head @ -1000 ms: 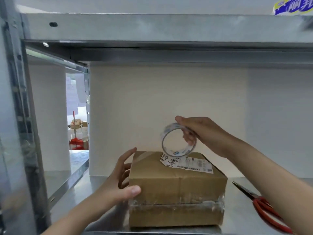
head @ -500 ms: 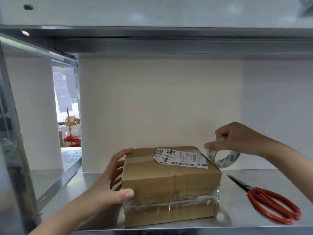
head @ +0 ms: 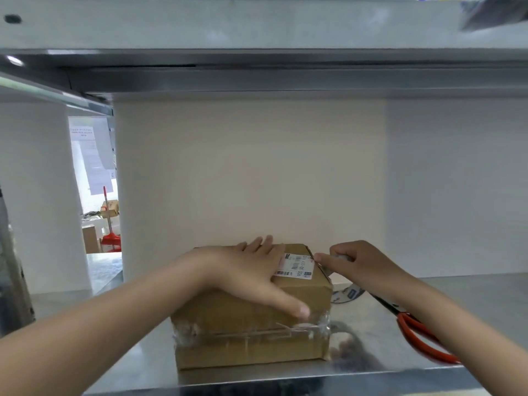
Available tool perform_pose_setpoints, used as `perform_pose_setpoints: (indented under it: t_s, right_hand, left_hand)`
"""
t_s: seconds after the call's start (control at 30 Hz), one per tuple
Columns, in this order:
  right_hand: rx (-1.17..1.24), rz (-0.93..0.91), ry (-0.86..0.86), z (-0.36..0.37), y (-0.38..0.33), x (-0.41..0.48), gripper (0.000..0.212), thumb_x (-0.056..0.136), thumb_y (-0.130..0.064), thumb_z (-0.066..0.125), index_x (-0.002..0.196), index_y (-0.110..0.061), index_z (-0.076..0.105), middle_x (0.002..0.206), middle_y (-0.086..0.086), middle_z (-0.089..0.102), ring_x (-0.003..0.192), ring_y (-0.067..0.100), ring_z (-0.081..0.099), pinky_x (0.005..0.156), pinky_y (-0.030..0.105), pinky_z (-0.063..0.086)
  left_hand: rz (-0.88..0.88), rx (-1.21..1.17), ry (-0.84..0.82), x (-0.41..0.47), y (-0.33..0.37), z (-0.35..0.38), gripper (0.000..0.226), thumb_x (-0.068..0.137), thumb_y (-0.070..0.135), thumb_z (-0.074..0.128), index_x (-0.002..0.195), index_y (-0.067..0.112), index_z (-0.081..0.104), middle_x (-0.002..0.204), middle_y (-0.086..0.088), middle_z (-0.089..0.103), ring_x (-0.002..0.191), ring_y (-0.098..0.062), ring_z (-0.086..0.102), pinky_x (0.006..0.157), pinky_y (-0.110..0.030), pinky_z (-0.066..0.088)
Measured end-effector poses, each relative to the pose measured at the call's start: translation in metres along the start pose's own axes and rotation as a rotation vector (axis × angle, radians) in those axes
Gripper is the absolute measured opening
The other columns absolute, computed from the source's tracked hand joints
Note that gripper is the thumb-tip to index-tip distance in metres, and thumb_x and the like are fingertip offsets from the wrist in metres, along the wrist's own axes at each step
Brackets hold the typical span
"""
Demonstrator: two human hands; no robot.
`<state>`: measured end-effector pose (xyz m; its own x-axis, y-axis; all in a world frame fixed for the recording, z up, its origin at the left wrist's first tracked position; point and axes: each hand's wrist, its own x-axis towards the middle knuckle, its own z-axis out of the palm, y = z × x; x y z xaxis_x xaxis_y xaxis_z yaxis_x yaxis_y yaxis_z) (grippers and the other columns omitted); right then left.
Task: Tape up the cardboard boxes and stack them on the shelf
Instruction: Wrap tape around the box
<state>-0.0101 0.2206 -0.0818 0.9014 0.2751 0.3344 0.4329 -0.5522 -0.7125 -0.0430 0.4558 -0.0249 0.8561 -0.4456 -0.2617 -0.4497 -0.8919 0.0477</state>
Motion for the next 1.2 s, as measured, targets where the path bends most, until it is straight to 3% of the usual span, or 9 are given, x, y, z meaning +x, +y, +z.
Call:
perform_pose_setpoints:
  t_s: [0.1,0.23,0.33,0.47,0.6,0.7,0.83,1.0,1.2]
  right_hand:
    - [0.066,0.062,-0.020,-0.001,0.001,-0.001,0.057,0.098,-0.059,0.046,0.073,-0.013,0.069,0.076,-0.005,0.071,0.076,0.013,0.065,0.084,0.032,0.045]
    - [0.213,0.108,0.013,-0.024,0.002,-0.001,0.049,0.097,-0.055,0.046,0.067,-0.016,0.056,0.068,0.001,0.057,0.069,0.013,0.053,0.091,0.034,0.037]
    - [0.492,-0.023,0.178,-0.033,-0.024,0.006,0.053,0.091,-0.060,0.045,0.070,-0.013,0.057,0.070,0.005,0.061,0.078,0.018,0.060,0.093,0.033,0.038]
    - [0.887,-0.263,0.229,-0.034,-0.088,0.037,0.046,0.102,-0.048,0.037,0.080,-0.011,0.055,0.072,0.008,0.057,0.081,0.022,0.064,0.090,0.036,0.044]
    - [0.668,-0.226,-0.008,-0.019,-0.115,0.056,0.049,0.104,-0.049,0.035,0.074,-0.015,0.051,0.074,0.004,0.060,0.082,0.020,0.057,0.089,0.034,0.040]
    - [0.521,-0.229,-0.011,-0.015,-0.121,0.056,0.047,0.105,-0.046,0.036,0.069,-0.016,0.047,0.070,-0.001,0.054,0.069,0.010,0.050,0.081,0.026,0.038]
    - [0.557,-0.239,0.180,-0.053,-0.129,0.052,0.041,0.098,-0.035,0.057,0.060,-0.021,0.049,0.059,-0.007,0.040,0.056,0.008,0.036,0.066,0.026,0.029]
    - [0.255,-0.043,0.017,-0.068,-0.100,0.031,0.041,0.095,-0.036,0.059,0.065,-0.016,0.039,0.060,0.001,0.032,0.052,0.009,0.030,0.062,0.027,0.027]
    - [0.231,0.109,0.057,-0.026,-0.069,0.022,0.046,0.090,-0.041,0.067,0.047,-0.027,0.054,0.052,-0.014,0.042,0.049,0.002,0.041,0.066,0.021,0.034]
  left_hand:
    - [0.080,-0.141,0.095,0.021,-0.002,-0.001,0.107,0.057,0.093,0.060,0.146,0.058,0.013,0.155,0.014,0.025,0.147,-0.022,0.024,0.118,-0.048,0.027]
    - [0.136,-0.349,0.279,0.016,-0.011,0.001,0.095,0.057,0.079,0.075,0.137,0.061,0.028,0.138,0.025,0.041,0.129,-0.004,0.042,0.109,-0.038,0.040]
    - [0.232,-0.639,0.522,0.003,-0.015,-0.007,0.090,0.053,0.069,0.082,0.132,0.057,0.042,0.131,0.030,0.051,0.120,0.006,0.053,0.104,-0.030,0.047]
    - [0.401,-1.076,0.746,-0.007,-0.020,-0.001,0.080,0.059,0.054,0.080,0.133,0.039,0.053,0.126,0.006,0.066,0.111,-0.013,0.067,0.088,-0.034,0.056]
    - [0.402,-1.446,0.780,-0.006,-0.029,0.035,0.102,0.053,0.066,0.086,0.137,0.020,0.052,0.126,-0.016,0.066,0.108,-0.031,0.069,0.078,-0.036,0.059]
    - [0.397,-1.465,0.860,-0.006,-0.039,0.048,0.103,0.051,0.070,0.085,0.134,0.020,0.052,0.122,-0.015,0.069,0.107,-0.033,0.070,0.079,-0.038,0.060]
    - [0.366,-1.482,0.882,-0.005,-0.049,0.052,0.102,0.045,0.075,0.084,0.131,0.029,0.054,0.121,-0.012,0.069,0.106,-0.031,0.070,0.079,-0.038,0.060]
    - [0.387,-1.440,0.899,-0.009,-0.050,0.055,0.101,0.042,0.077,0.083,0.128,0.033,0.053,0.111,-0.004,0.072,0.101,-0.028,0.072,0.074,-0.035,0.060]
    - [0.392,-1.188,0.691,-0.027,-0.071,0.037,0.102,0.049,0.078,0.081,0.136,0.042,0.042,0.126,0.007,0.066,0.121,-0.021,0.063,0.093,-0.035,0.055]
